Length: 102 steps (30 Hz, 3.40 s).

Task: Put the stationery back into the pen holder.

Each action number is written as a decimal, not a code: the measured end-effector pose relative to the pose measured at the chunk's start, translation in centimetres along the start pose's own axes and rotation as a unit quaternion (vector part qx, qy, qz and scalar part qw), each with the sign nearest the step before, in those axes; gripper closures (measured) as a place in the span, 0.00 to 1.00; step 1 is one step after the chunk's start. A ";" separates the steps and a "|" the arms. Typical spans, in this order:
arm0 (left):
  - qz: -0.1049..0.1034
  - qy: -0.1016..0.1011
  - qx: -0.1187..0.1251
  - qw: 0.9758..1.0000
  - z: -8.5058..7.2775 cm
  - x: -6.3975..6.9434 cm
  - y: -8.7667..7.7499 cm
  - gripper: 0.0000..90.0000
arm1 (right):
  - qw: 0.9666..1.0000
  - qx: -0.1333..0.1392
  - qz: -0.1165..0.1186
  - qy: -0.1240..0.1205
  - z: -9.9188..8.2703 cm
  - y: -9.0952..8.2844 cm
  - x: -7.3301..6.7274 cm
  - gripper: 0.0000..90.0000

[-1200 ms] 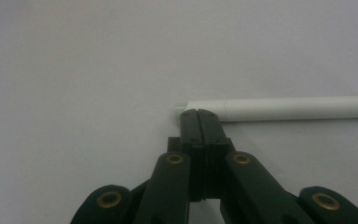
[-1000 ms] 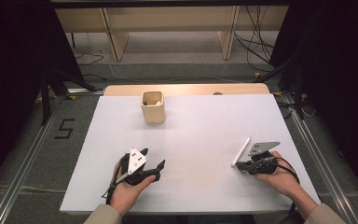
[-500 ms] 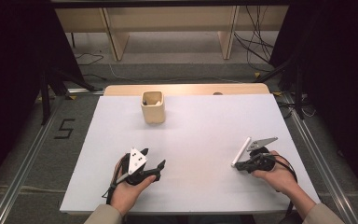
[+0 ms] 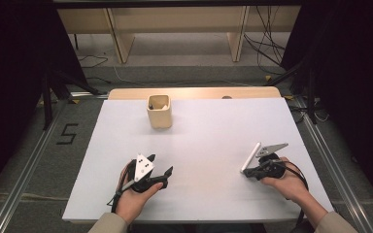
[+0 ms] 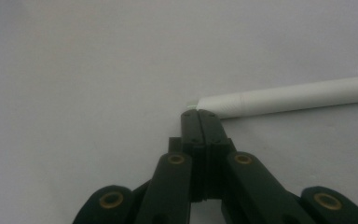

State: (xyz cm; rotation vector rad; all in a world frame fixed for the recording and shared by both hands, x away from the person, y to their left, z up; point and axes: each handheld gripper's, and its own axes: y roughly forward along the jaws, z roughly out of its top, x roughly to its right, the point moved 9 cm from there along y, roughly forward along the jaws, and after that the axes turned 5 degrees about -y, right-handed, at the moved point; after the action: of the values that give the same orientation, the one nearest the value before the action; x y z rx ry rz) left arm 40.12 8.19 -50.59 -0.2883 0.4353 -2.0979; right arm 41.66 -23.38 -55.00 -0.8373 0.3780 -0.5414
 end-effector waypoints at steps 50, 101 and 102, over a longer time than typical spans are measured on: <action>-0.040 -0.002 -0.004 0.999 0.2 3.0 1.7 0.29 | 0.992 0.091 -0.081 0.017 1.1 -1.9 2.1 0.75; -0.080 0.030 -0.086 0.993 2.0 19.3 15.7 0.57 | 0.955 0.165 -0.218 0.118 2.4 -4.1 6.8 0.32; -0.080 0.029 -0.088 0.992 2.0 19.4 15.7 0.58 | 0.954 0.165 -0.219 0.119 2.4 -4.1 6.9 0.32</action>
State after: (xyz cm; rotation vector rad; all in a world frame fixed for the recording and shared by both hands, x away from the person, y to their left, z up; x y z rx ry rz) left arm 42.60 -16.41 -54.65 -0.3774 0.6532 -2.2323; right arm 47.15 -28.25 -51.07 -0.5279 0.3089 -1.0936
